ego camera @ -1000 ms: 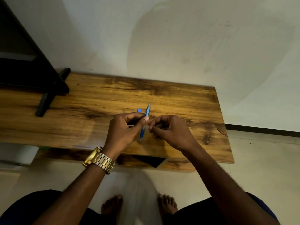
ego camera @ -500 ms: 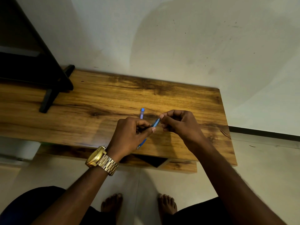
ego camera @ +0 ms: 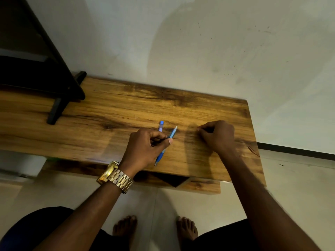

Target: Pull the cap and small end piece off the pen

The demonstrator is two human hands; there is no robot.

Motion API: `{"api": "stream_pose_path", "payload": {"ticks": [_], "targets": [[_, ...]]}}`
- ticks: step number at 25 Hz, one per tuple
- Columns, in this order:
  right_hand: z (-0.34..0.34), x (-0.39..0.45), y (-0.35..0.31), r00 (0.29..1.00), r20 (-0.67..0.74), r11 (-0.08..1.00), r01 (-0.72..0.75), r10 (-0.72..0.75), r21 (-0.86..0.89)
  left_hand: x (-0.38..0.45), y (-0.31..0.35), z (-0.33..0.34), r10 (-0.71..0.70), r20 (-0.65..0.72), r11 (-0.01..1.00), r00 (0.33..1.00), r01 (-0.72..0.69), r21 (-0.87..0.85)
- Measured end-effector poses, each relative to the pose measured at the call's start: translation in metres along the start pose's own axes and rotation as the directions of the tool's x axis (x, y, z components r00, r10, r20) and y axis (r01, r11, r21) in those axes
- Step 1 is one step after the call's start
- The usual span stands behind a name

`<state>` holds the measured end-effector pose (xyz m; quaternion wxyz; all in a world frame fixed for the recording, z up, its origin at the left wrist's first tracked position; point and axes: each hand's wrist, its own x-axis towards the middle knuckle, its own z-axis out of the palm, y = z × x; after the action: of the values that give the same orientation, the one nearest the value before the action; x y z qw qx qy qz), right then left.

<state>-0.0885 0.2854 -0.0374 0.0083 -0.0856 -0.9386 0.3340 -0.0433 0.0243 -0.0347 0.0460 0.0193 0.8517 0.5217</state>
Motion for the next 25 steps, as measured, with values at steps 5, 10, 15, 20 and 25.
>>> {"api": "stream_pose_path", "payload": {"ticks": [5,10,15,20,25], "targets": [[0.005,-0.003,0.000,0.998,-0.064,0.996,-0.008,0.014,0.089,0.000,0.003,0.002,-0.021,-0.003,0.999,1.000,0.021,-0.043],[-0.017,-0.011,-0.010,0.995,-0.058,0.810,-0.029,0.078,0.586,0.001,0.005,0.001,-0.023,-0.006,0.996,1.000,0.023,-0.089],[0.004,-0.029,-0.028,0.952,0.304,0.758,-0.180,-0.025,0.626,-0.002,0.006,0.004,0.002,0.054,0.999,0.999,0.000,-0.032],[0.008,-0.025,-0.029,0.939,0.344,0.694,-0.237,-0.017,0.680,-0.002,0.004,0.005,0.002,0.073,1.000,0.997,-0.002,0.005],[0.007,-0.024,-0.026,0.942,0.332,0.758,-0.181,-0.050,0.627,-0.004,0.003,0.010,0.004,0.096,1.000,0.995,-0.005,0.009]]}}
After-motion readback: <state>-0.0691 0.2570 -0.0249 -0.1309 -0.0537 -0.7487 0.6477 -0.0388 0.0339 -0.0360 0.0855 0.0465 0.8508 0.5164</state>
